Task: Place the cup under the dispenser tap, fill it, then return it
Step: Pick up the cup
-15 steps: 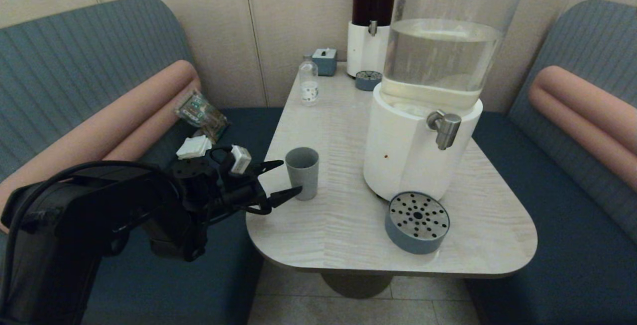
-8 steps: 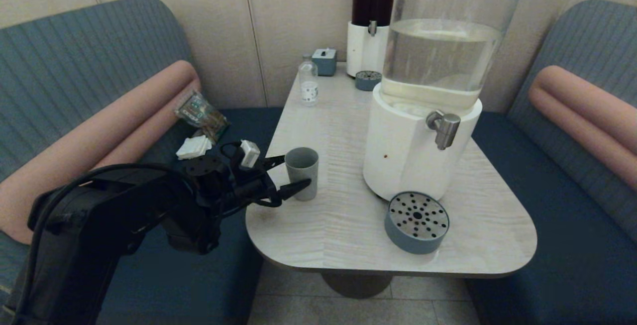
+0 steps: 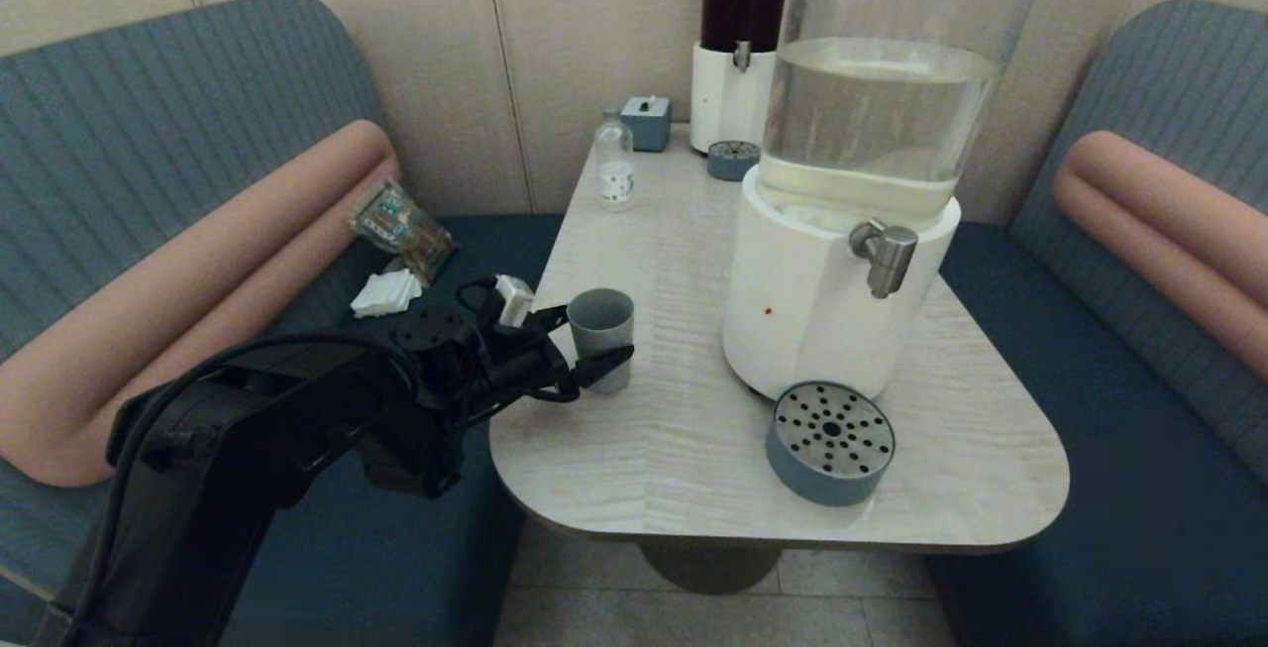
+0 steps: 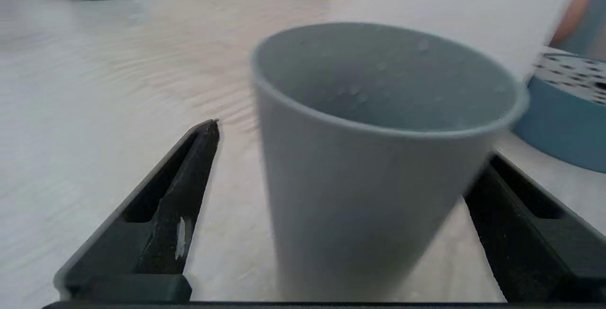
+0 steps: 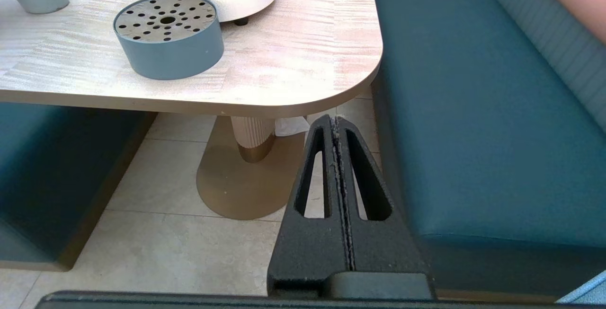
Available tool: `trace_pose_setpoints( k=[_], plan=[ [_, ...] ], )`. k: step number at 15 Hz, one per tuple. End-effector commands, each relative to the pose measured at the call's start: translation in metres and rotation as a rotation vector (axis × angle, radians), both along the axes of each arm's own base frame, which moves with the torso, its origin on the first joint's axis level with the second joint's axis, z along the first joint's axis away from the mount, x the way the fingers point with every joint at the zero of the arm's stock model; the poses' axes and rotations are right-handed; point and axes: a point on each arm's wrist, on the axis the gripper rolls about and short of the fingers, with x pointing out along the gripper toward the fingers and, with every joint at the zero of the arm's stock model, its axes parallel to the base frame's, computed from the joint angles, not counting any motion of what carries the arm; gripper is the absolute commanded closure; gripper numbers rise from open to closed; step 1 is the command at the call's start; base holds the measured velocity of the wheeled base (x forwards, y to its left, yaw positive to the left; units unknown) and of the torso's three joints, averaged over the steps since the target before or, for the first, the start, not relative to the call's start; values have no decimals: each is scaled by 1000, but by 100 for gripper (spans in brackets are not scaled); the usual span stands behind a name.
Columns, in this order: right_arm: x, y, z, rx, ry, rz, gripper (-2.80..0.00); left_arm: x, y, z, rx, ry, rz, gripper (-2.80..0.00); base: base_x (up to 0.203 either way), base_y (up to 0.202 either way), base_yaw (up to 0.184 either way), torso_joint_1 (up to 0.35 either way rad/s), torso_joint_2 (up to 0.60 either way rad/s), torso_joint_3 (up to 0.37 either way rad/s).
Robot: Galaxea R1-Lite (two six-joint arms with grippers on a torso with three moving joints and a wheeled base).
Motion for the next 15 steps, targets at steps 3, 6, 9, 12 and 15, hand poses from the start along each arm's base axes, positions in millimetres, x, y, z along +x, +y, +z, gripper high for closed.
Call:
trace_pose_setpoints(
  k=[3, 6, 9, 12, 15],
  plan=[
    [0, 0, 0, 0, 1, -1, 0, 1, -7, 4, -6, -26, -4, 0, 0, 0, 0, 0, 0, 0],
    [0, 0, 0, 0, 0, 0, 0, 0, -7, 9, -7, -39, -5, 0, 0, 0, 0, 0, 0, 0],
    [0, 0, 0, 0, 0, 0, 0, -3, -6, 20, 2, -80, 0, 0, 0, 0, 0, 0, 0, 0],
    [0, 0, 0, 0, 0, 0, 0, -17, -4, 46, -1, -104, -2, 0, 0, 0, 0, 0, 0, 0],
    [0, 0, 0, 0, 0, -1, 0, -48, -12, 77, -10, -106, -42, 0, 0, 0, 0, 0, 0, 0]
  ],
)
